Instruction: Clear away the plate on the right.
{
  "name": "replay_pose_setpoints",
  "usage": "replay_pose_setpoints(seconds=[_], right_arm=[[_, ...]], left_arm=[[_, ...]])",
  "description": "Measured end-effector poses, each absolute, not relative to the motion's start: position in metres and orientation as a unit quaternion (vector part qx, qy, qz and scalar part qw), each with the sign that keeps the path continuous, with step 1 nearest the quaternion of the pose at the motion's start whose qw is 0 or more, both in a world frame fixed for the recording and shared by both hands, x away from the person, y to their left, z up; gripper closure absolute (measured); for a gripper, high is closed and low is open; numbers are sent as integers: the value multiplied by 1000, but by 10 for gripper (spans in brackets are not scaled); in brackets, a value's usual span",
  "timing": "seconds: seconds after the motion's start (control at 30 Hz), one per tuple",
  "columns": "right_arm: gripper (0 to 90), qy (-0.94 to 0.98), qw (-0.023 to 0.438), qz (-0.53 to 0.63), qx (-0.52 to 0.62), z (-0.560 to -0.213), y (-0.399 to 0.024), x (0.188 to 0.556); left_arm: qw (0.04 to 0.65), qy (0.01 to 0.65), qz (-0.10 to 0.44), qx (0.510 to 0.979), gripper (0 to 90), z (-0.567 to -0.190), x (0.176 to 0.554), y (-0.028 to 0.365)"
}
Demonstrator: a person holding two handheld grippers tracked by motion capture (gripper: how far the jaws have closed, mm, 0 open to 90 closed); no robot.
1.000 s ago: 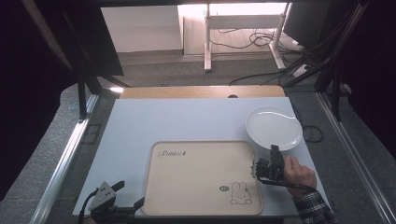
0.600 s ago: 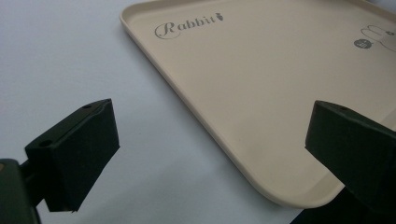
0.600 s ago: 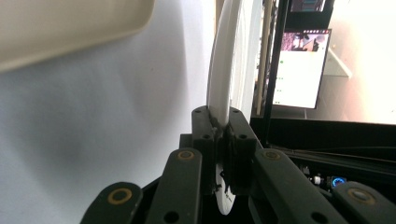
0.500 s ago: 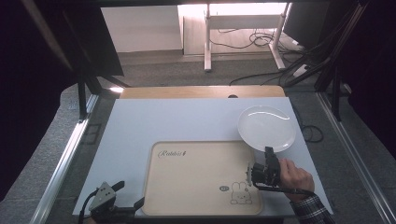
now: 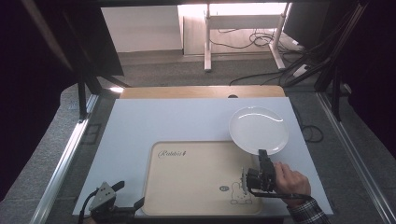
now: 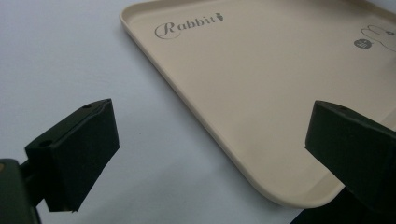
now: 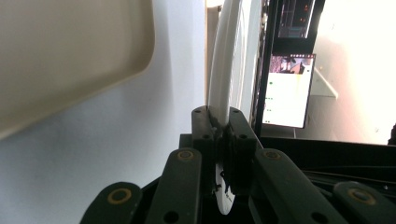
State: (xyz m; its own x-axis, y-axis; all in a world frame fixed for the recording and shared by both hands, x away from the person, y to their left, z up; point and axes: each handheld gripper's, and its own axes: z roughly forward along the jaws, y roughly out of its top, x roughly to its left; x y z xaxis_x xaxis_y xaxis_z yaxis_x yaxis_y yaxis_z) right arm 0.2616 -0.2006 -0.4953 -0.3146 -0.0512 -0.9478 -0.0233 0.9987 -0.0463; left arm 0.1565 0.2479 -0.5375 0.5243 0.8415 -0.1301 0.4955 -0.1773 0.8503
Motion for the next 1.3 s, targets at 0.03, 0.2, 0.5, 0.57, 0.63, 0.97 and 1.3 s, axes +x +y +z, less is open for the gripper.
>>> replay_pose_setpoints(seconds=[0.03,0.2,0.5,0.57,0.63,0.97,1.3], right_arm=[[852,811,585,-11,-24,-495,-198,259],[851,810,585,-6,-31,-494,-194,254],[847,809,585,13,-51,-494,-181,240],[846,810,584,16,-54,-494,-178,238],[846,810,584,16,-56,-494,-177,237],[845,809,583,30,-77,-498,-163,222],[844,806,581,48,-100,-500,-152,213]], left_arm=[[457,450,189,744,23,-538,157,248],[458,450,189,743,23,-538,156,248],[458,449,189,743,23,-537,156,248],[458,449,189,743,23,-538,156,248],[458,449,189,743,23,-538,156,248],[458,449,189,744,23,-537,156,248],[458,449,189,744,23,-537,156,248]])
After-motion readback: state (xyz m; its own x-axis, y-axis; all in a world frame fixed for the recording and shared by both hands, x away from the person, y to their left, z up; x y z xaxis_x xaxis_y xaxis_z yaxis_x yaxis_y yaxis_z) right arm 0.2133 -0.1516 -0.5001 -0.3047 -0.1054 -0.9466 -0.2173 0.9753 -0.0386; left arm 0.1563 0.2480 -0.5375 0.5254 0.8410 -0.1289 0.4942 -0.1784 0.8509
